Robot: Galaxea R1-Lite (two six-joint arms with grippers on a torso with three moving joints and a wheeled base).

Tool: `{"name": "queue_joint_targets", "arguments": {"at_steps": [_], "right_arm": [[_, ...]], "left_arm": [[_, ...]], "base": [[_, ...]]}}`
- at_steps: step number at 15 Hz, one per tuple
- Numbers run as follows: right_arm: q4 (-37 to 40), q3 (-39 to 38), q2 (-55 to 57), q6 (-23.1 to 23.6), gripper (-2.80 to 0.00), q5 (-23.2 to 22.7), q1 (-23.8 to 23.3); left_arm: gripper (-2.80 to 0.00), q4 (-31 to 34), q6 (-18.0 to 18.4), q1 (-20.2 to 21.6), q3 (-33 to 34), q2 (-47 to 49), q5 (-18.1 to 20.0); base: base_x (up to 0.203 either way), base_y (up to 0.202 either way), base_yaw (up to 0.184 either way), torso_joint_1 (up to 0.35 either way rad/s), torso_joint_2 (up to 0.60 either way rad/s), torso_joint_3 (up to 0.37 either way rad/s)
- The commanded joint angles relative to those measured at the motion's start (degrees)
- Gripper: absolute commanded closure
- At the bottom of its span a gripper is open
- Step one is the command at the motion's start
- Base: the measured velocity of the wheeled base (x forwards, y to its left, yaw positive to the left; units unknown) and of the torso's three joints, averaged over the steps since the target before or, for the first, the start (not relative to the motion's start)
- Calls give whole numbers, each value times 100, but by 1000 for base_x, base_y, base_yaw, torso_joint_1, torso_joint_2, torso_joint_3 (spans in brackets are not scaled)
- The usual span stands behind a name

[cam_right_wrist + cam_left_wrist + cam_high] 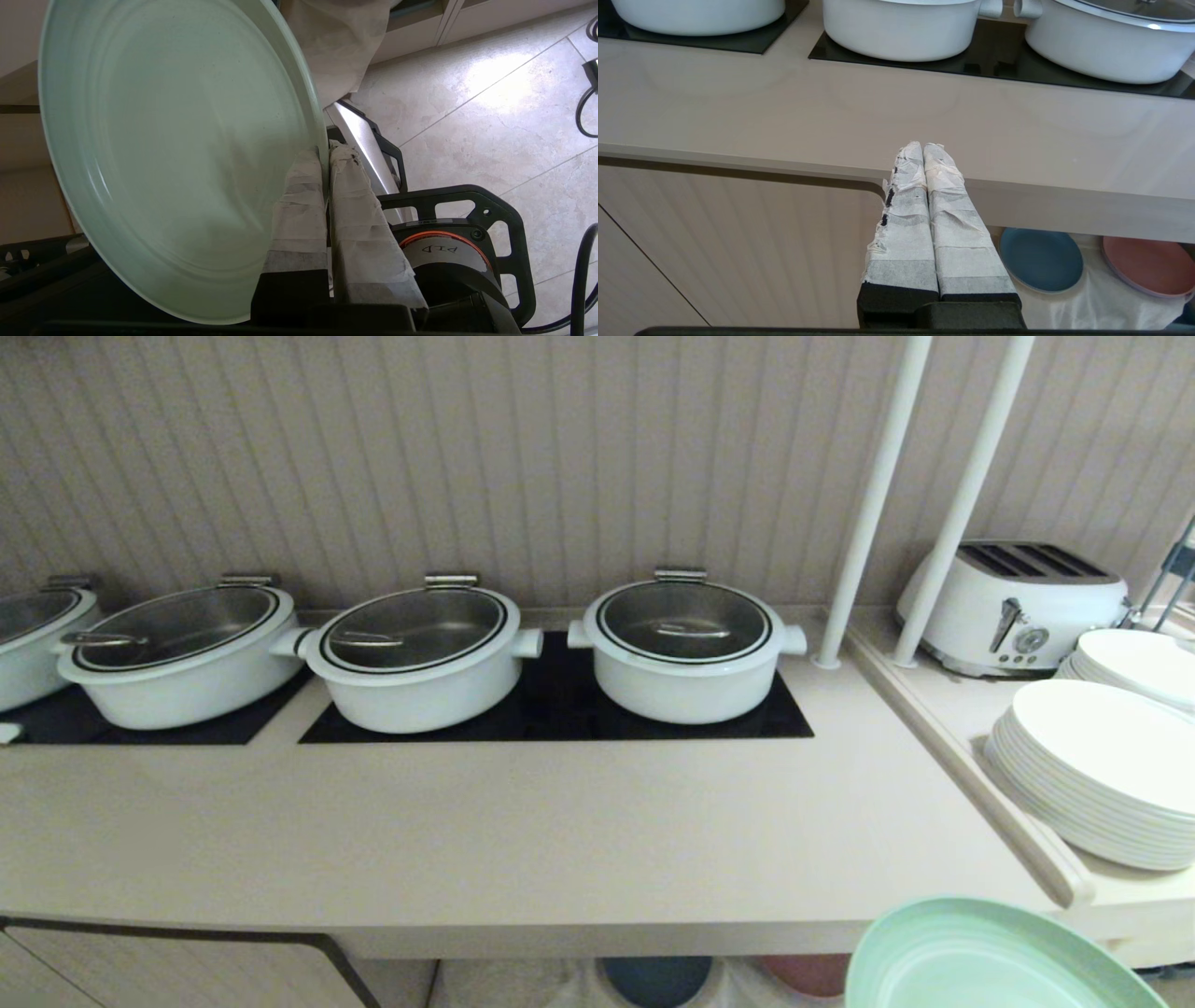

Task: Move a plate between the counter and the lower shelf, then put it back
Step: Put the plate in the cupboard

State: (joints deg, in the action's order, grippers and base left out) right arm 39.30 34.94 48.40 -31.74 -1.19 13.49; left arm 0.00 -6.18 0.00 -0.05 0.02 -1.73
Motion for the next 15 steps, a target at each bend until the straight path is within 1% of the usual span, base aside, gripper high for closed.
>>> {"name": "queue_joint_targets", "arguments": {"at_steps": [1,15], "right_arm": [[25,-13,21,-16,0,-4,4],[34,92,21,-42,0,-13,22]], "left_arm": [[0,0,-6,0,5,-2,-3],[0,0,-6,0,-2,-2,-3]], "base": [[0,0,0,0,0,0],[0,0,0,0,0,0]]}}
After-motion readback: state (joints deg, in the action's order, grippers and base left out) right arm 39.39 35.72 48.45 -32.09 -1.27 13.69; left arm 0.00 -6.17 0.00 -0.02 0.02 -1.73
